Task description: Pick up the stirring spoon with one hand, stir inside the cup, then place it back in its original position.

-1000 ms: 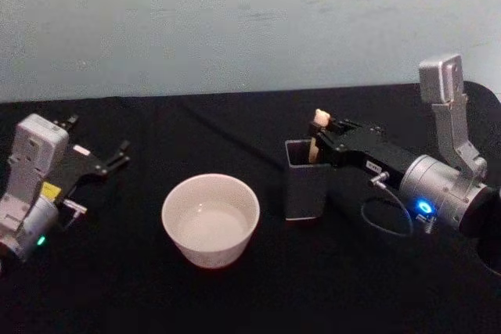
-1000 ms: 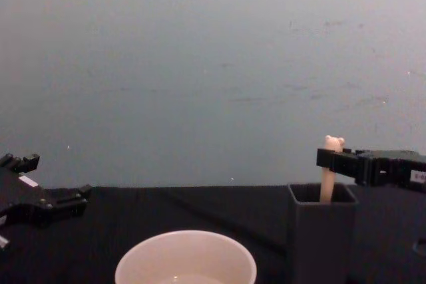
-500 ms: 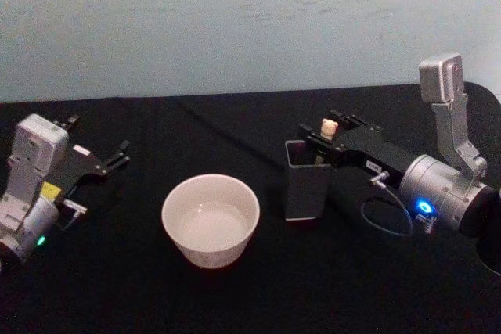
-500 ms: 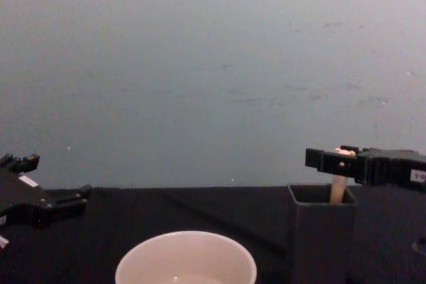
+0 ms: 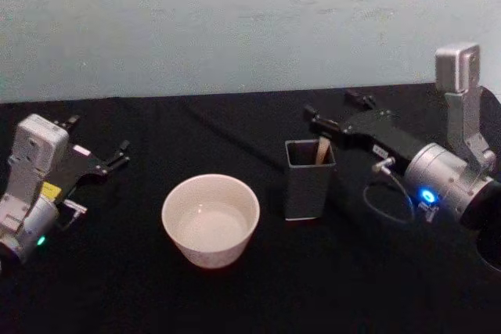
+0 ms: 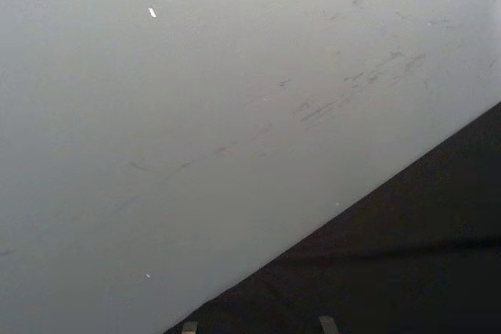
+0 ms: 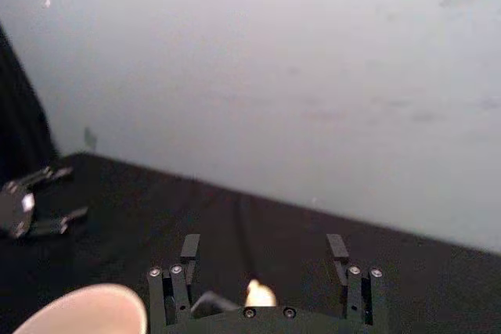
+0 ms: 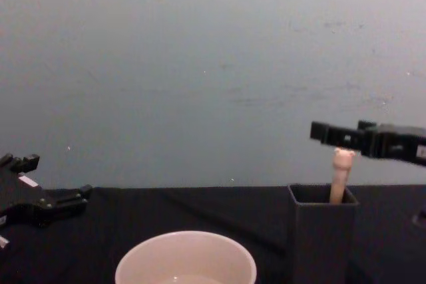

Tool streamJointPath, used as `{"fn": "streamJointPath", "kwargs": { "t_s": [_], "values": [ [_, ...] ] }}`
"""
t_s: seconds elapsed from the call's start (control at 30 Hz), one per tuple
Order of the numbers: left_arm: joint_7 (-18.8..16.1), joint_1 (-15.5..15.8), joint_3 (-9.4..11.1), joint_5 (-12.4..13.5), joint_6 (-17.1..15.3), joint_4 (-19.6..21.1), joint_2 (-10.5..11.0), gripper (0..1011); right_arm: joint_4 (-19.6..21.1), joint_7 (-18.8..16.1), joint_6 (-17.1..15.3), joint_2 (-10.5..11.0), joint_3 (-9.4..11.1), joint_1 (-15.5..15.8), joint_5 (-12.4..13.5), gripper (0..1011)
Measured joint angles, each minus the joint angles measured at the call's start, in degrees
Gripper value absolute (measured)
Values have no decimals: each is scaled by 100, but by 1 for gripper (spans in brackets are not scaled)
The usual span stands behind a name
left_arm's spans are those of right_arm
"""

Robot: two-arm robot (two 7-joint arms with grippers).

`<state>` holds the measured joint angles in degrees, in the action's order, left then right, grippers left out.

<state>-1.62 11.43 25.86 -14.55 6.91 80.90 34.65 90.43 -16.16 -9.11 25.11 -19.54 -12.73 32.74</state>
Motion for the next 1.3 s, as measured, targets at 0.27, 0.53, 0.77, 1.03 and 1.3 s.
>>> {"fn": "streamJointPath", "kwargs": {
  "t_s": [0.27, 0.53, 0.77, 1.03, 1.3],
  "values": [
    [0, 0, 0, 0, 0, 0, 0, 1001, 22, 666, 575, -347, 317, 22, -467, 1002],
    [0, 0, 0, 0, 0, 0, 0, 1001, -312, 1417, 829, -605, 415, 29, -1162, 1003],
    [1, 0, 0, 0, 0, 1, 0, 1001, -851, 1756, 872, -709, 392, 58, -1686, 1003],
    [0, 0, 0, 0, 0, 0, 0, 1001, -1176, 1790, 769, -746, 339, 170, -1960, 1003],
    [0, 0, 0, 0, 0, 0, 0, 1001, -1271, 1757, 672, -786, 353, 195, -2022, 1003]
  ]
}}
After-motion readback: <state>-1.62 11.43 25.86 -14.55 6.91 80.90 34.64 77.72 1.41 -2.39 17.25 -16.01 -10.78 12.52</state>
